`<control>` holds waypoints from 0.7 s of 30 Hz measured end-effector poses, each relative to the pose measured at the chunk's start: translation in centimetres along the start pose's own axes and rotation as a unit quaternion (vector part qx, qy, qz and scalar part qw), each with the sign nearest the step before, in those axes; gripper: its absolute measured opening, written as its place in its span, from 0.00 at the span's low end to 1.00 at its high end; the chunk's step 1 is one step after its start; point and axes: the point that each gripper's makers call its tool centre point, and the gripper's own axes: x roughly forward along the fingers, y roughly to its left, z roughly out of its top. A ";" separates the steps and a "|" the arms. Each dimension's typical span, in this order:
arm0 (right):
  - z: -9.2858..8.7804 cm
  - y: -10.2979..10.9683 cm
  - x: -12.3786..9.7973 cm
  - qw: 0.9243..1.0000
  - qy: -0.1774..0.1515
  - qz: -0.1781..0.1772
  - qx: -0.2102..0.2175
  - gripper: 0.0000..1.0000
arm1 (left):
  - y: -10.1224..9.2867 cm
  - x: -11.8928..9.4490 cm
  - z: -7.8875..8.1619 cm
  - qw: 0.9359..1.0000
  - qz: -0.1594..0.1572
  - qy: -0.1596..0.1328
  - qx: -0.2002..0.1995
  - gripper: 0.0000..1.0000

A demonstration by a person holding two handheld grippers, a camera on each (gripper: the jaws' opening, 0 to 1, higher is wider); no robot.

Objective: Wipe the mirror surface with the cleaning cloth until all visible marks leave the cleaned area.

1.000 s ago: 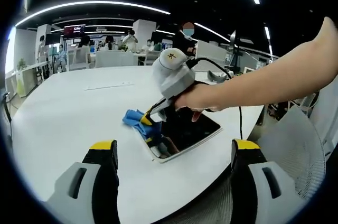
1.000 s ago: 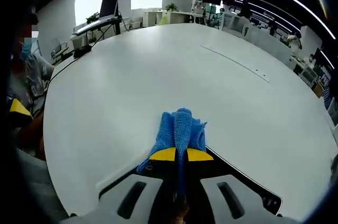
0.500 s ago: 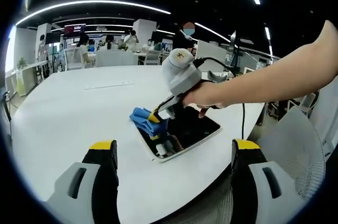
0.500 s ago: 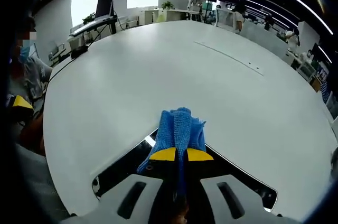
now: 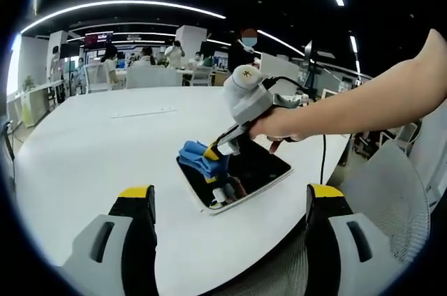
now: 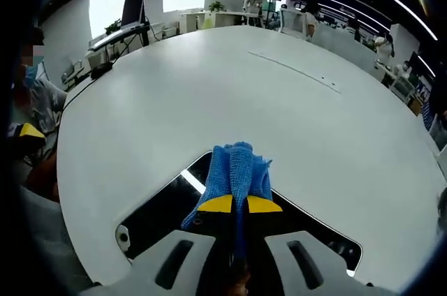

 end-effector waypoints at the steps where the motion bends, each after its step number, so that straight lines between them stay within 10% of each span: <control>1: -0.1 0.0 0.0 1.000 0.000 -0.001 0.002 0.00 | -0.1 0.0 -0.1 1.000 -0.001 0.002 -0.001 0.87; 21: -0.1 0.3 0.0 0.999 0.000 -0.011 0.040 0.00 | -0.1 0.1 -0.1 1.000 -0.002 0.002 -0.002 0.90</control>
